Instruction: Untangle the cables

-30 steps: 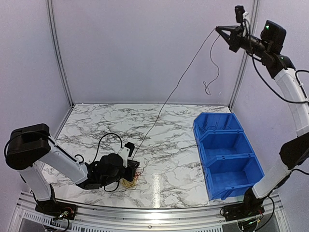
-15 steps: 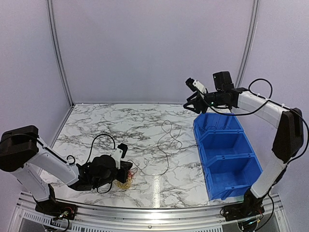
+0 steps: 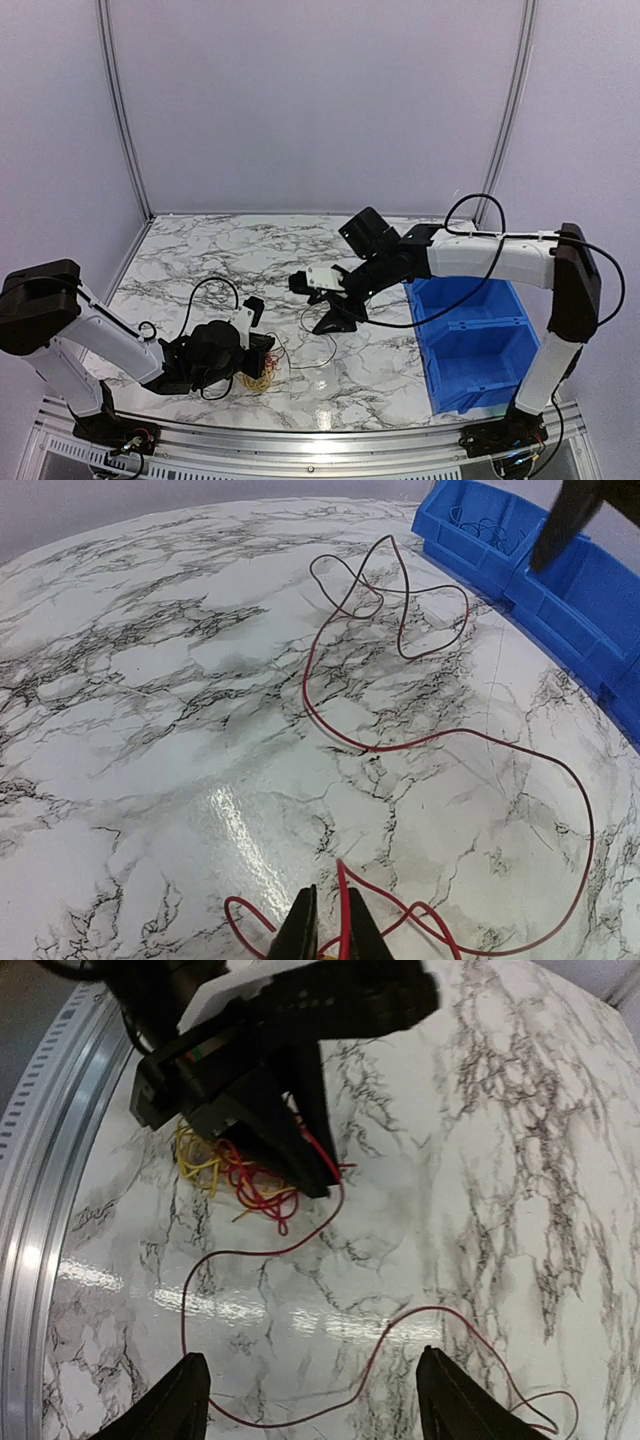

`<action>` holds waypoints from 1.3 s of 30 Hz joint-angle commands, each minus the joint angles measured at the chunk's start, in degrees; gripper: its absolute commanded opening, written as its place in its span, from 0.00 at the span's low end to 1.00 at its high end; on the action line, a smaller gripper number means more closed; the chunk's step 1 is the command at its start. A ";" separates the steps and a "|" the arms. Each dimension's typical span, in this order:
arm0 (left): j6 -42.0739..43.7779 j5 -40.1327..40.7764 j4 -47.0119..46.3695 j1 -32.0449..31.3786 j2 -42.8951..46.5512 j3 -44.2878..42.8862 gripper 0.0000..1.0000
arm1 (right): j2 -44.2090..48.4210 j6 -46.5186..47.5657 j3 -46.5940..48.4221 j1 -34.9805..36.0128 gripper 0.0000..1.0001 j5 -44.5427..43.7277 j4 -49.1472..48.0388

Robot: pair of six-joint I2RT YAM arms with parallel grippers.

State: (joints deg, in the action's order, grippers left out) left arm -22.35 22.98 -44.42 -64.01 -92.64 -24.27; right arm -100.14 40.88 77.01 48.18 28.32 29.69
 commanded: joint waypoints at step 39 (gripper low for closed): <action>-2.55 2.03 1.27 0.12 -5.84 -0.07 0.19 | 9.43 -6.95 30.17 0.97 0.00 -0.37 6.85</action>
State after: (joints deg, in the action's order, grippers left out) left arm -24.49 24.53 -48.23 -64.03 -95.46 -25.80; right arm -92.40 37.04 99.90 51.51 24.21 36.16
